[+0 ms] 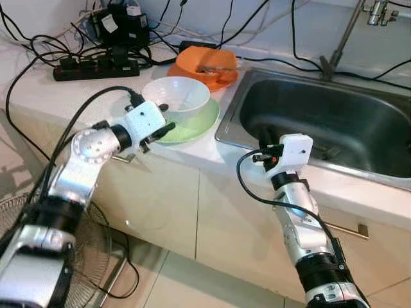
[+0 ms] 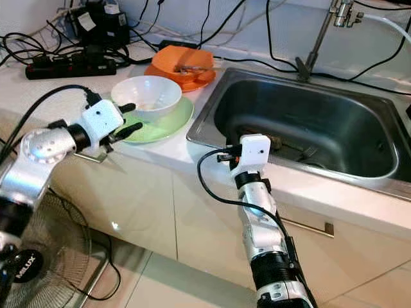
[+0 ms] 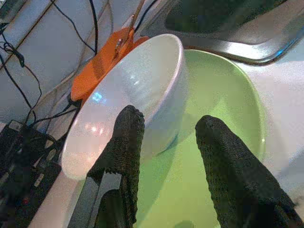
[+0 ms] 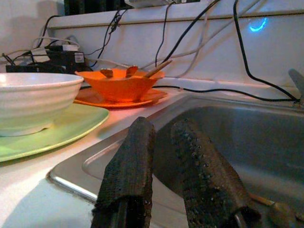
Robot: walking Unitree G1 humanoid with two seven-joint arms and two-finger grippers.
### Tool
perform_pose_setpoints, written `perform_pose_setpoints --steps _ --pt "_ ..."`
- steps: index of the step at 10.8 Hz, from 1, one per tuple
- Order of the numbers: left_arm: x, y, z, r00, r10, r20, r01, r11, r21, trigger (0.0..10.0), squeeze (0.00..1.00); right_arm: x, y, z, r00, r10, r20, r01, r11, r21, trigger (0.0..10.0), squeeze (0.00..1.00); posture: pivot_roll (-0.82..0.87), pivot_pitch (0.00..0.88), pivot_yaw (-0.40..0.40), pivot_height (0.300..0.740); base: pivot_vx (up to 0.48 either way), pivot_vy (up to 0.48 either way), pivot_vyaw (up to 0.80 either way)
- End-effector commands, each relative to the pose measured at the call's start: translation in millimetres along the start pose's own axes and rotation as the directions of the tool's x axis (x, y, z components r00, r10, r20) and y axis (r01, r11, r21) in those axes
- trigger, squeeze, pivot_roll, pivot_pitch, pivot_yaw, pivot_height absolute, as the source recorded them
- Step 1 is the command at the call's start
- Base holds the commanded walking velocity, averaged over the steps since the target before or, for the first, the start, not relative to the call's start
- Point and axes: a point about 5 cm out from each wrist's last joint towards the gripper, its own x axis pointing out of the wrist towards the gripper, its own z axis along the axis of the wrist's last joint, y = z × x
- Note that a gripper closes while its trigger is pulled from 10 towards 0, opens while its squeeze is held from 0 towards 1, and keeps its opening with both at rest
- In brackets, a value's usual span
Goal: Kitchen organization
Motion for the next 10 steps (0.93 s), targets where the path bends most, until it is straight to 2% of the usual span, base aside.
perform_pose_setpoints --steps 1,2,4,6,7,8,10 --pt "1.8 7.1 8 1.000 -0.013 0.012 0.013 0.999 0.038 10.0 0.00 3.0 -0.8 4 1.000 0.000 0.008 0.000 1.000 0.001 10.0 0.00 0.19 0.036 -0.019 0.740 0.000 0.000 0.00" --pt "3.6 13.0 11 0.999 0.002 0.032 -0.003 1.000 0.028 10.0 0.00 3.5 -2.6 2 1.000 -0.011 -0.003 0.011 1.000 0.017 10.0 0.00 0.20 0.036 -0.020 0.740 0.000 0.000 0.00" --pt "6.2 19.0 3 0.999 0.046 0.000 -0.046 0.998 0.038 10.0 0.00 5.2 -0.4 3 1.000 -0.002 -0.001 0.003 1.000 0.019 10.0 0.00 0.20 0.032 -0.019 0.740 0.000 0.000 0.00" --pt "8.8 19.3 0 0.999 0.013 -0.041 -0.010 0.998 0.067 10.0 0.00 6.5 -2.7 3 1.000 -0.023 -0.004 0.023 0.999 0.037 10.0 0.00 0.19 0.034 -0.020 0.740 0.000 0.000 0.00" --pt "12.2 20.7 -3 0.996 -0.014 -0.086 0.025 0.991 0.130 10.0 0.00 8.0 -4.2 5 1.000 -0.026 -0.001 0.026 0.999 0.035 10.0 0.00 0.20 0.035 -0.023 0.740 0.000 0.000 0.00" --pt "14.1 22.6 -2 0.995 -0.014 -0.100 0.030 0.987 0.159 10.0 0.00 8.3 -4.6 4 1.000 -0.025 -0.003 0.025 0.999 0.031 10.0 0.00 0.20 0.036 -0.026 0.740 0.000 0.000 0.00" --pt "21.2 28.6 2 0.988 -0.006 -0.157 0.048 0.963 0.266 10.0 0.00 9.2 -2.5 3 1.000 -0.020 -0.010 0.021 0.999 0.035 10.0 0.00 0.21 0.038 -0.026 0.740 0.000 0.000 0.00"
